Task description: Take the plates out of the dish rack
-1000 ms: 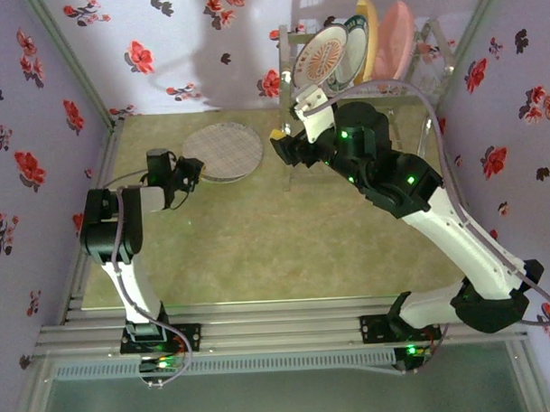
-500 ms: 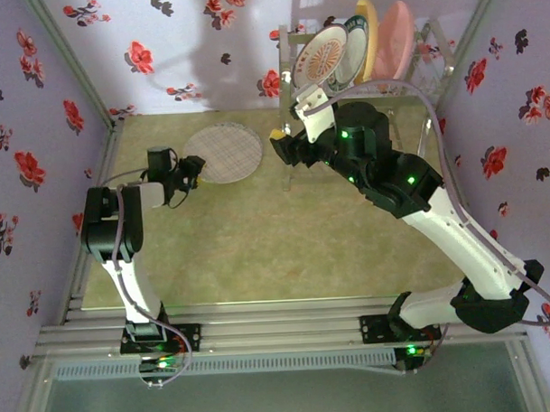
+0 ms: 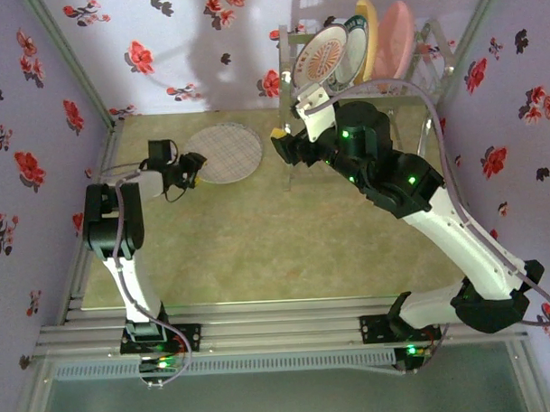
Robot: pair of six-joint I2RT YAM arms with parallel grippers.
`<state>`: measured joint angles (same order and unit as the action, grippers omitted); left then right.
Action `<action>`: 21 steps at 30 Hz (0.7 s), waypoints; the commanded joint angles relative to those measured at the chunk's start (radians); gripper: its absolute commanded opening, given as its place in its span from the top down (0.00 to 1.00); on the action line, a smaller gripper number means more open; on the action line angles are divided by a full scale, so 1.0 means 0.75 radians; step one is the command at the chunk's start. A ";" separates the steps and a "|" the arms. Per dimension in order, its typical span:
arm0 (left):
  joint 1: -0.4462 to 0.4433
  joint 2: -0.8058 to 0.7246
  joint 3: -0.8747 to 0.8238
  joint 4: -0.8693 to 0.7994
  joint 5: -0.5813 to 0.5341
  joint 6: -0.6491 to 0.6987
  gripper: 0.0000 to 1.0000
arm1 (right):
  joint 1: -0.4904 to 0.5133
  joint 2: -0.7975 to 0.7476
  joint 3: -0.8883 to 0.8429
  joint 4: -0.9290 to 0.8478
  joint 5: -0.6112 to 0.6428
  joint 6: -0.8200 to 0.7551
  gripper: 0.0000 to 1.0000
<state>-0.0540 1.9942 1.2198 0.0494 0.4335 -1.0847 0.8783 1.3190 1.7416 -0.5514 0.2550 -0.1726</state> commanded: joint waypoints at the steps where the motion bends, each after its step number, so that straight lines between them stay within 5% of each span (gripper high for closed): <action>1: 0.011 0.040 0.077 -0.099 -0.021 0.061 0.50 | 0.011 0.005 0.031 0.014 0.021 0.023 0.18; 21: 0.009 0.117 0.265 -0.373 -0.097 0.140 0.45 | 0.012 0.012 0.030 0.013 0.019 0.032 0.18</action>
<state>-0.0540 2.0563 1.3857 -0.1631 0.3969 -1.0149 0.8783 1.3247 1.7416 -0.5518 0.2558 -0.1722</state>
